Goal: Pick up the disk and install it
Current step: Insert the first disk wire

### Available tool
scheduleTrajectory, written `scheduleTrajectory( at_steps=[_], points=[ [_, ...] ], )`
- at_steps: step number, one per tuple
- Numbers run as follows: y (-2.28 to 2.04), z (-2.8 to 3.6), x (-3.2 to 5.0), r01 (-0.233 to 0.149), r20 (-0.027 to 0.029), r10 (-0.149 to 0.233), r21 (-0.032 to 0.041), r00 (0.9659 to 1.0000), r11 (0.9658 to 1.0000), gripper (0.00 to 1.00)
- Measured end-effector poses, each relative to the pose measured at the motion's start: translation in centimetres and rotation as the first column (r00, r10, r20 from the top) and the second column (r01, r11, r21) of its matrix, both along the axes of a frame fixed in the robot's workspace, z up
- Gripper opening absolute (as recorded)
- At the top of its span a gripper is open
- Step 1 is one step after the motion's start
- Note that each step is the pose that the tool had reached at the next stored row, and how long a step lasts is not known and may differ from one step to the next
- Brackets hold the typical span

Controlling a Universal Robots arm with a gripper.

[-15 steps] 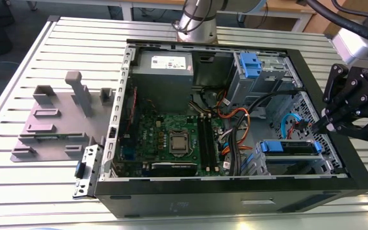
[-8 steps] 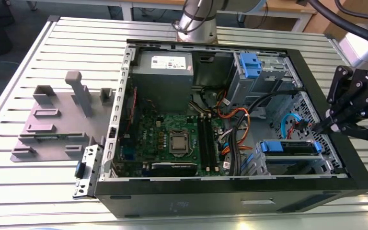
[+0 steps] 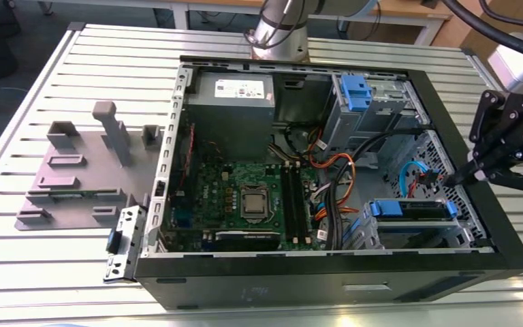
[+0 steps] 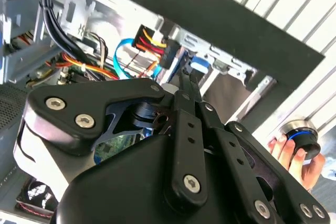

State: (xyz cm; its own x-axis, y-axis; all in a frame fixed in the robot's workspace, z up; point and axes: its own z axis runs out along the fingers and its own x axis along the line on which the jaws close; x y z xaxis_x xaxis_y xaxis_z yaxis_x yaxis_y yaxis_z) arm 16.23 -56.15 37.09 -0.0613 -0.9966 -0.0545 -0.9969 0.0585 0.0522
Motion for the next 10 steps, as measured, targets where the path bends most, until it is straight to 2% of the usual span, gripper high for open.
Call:
scheduleTrajectory(
  at_steps=[6, 10],
  points=[
    [0.91, -0.58, 0.71, 0.0, -0.0007, 0.0, 0.0001, 1.0, 1.0, 0.11],
    [1.06, -0.62, 0.71, 0.0, -0.0007, 0.0, 0.0001, 1.0, 1.0, 0.11]
  ],
)
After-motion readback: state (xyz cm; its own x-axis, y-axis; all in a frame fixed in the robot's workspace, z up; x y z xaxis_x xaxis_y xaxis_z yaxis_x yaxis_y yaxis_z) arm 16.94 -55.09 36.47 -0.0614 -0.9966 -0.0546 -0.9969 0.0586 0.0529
